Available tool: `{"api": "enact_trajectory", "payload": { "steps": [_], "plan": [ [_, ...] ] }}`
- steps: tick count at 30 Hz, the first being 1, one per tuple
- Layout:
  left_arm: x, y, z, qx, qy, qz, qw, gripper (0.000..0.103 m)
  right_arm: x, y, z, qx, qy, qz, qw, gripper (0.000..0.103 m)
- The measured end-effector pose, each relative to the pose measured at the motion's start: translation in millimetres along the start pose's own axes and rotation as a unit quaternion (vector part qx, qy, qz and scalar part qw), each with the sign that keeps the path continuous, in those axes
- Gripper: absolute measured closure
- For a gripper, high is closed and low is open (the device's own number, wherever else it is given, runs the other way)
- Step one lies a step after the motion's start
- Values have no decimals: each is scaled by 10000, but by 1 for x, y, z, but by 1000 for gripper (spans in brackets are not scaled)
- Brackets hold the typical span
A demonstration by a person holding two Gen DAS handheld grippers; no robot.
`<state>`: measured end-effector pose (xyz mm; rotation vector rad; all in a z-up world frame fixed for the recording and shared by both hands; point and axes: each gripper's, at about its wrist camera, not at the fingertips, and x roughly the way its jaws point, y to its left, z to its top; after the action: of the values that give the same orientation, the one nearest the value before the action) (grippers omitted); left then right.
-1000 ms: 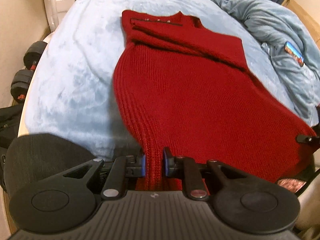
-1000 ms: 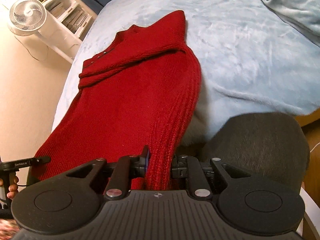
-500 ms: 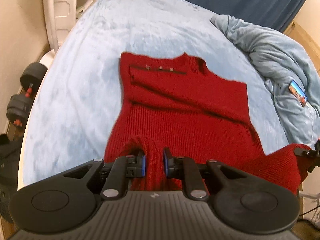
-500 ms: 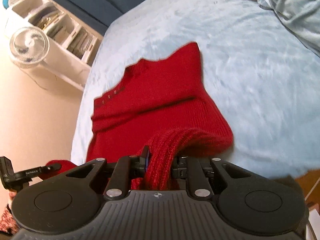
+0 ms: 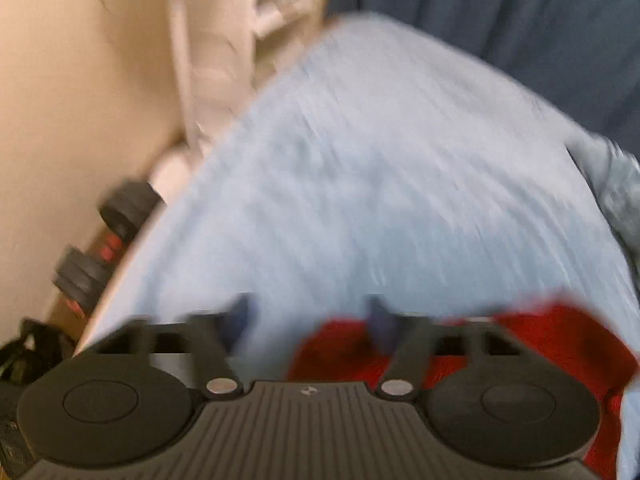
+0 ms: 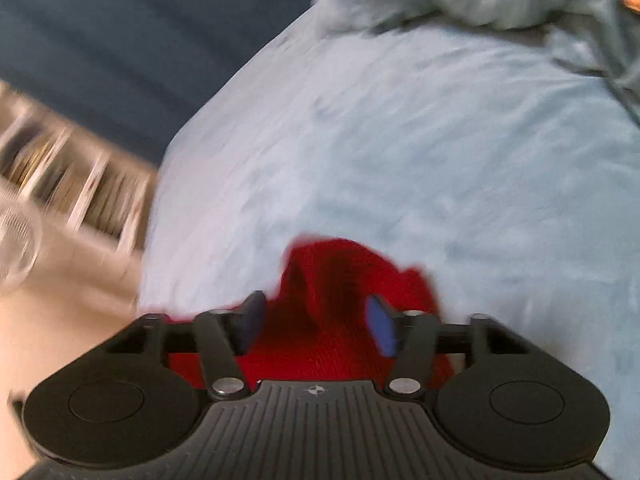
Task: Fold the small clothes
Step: 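Grasp the cardigan hem with both grippers and lift it toward the collar, then lay the held hem over the collar and open both grippers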
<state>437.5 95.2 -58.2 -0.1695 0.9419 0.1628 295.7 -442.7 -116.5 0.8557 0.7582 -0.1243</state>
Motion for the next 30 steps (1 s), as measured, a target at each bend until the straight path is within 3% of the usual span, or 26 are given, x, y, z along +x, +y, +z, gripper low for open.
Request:
{"api": "enact_trajectory", "payload": {
  "steps": [3, 7, 14, 23, 30],
  "plan": [
    [-7, 6, -12, 310, -363, 56, 9988, 0, -10, -30, -15, 33, -93, 152, 9998, 39],
    [5, 6, -45, 764, -154, 212, 9967, 1, -22, -58, -44, -33, -335, -166, 9993, 37],
    [14, 1, -94, 969, 151, 106, 9951, 1, -21, -67, -85, 216, -248, -147, 9994, 37],
    [12, 7, -95, 935, 123, 186, 9954, 0, -18, -61, -86, -14, -240, -215, 9995, 37],
    [20, 19, -93, 723, 166, 242, 9970, 0, -13, -71, -81, 178, -219, -338, 9990, 37]
  ]
}}
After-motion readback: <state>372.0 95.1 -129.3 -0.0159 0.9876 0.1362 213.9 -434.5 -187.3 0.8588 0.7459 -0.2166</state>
